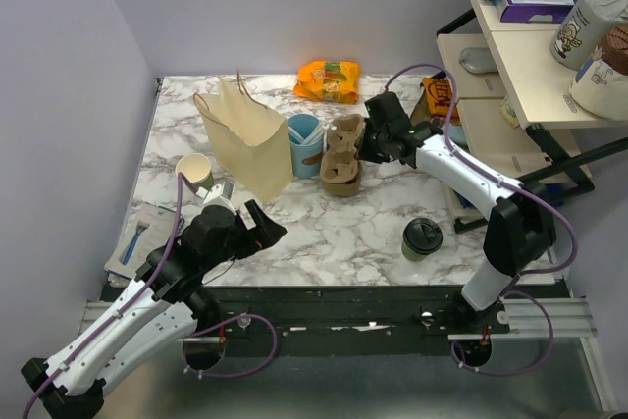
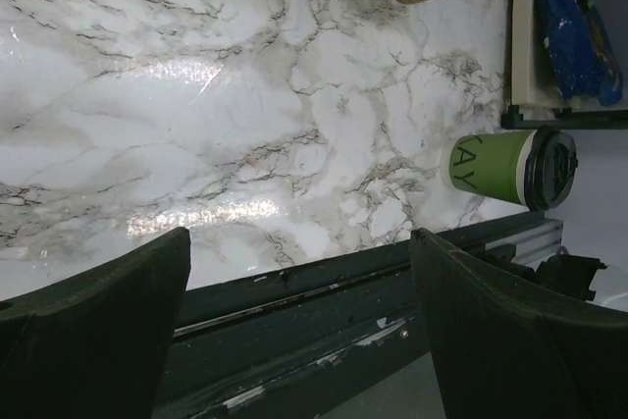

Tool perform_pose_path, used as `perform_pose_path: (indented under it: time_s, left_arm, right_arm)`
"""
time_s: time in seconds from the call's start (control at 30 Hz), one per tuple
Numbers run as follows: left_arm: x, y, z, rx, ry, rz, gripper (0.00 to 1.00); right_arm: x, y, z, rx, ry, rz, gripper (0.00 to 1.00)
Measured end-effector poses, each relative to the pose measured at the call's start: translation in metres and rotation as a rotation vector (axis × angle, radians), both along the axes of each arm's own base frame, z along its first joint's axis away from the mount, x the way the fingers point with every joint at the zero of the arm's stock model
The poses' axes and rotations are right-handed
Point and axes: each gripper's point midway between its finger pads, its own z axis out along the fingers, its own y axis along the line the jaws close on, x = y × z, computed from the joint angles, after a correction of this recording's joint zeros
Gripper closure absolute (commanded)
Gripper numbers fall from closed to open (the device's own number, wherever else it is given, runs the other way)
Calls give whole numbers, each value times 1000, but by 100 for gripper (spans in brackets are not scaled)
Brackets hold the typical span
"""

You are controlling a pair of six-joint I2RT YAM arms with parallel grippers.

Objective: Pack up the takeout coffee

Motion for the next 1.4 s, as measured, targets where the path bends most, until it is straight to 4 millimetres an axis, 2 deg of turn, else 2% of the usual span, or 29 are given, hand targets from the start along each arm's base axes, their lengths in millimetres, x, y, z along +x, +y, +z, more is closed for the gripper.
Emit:
perform_pose_path:
  time_s: [0.33,0.47,0.57,0.63,0.7,0.83,0.93,1.0,1.17,1.27,1.3,1.37,1.4]
  left_arm:
    - [0,0,3,-11,-8,2,1]
    - [-1,0,4,-16,-13,2,1]
    - [-1,1,5,-18,-16,1,1]
    - [-2,2,5,-18,-17,1,1]
    - [-3,3,5,-15,-14,2,1]
    - [-6,7,6,-5,-8,6,1]
    - [-7,13,15,-2,-20,22,1]
    - [-9,17,22,-3,-31,33,1]
    - [-11,34,46,-5,-65,98,1]
    - [-9,45,67,-8,-93,150,1]
    - [-8,47,74,-11,-101,163,1]
    - [-5,52,91,-11,-117,196,1]
    - [-1,52,101,-11,-127,211,1]
  right_arm:
    - [-10,-8,75,96,-163,-4,99]
    - [-22,-13,85,122,-191,7,99]
    - [-42,-16,84,148,-186,48,99]
    - [-61,-16,80,170,-176,97,99]
    - [-89,-12,71,176,-154,164,99]
    - [-150,14,55,184,-109,331,99]
    - [-196,27,32,199,-37,435,99]
    - [-214,25,10,197,24,455,99]
    - [-234,8,-40,154,153,410,99]
    - [-237,4,-54,129,188,386,77]
    - [-236,3,-55,123,187,383,63]
    - [-233,1,-56,106,177,376,44]
    - [-232,-1,-56,94,172,370,31]
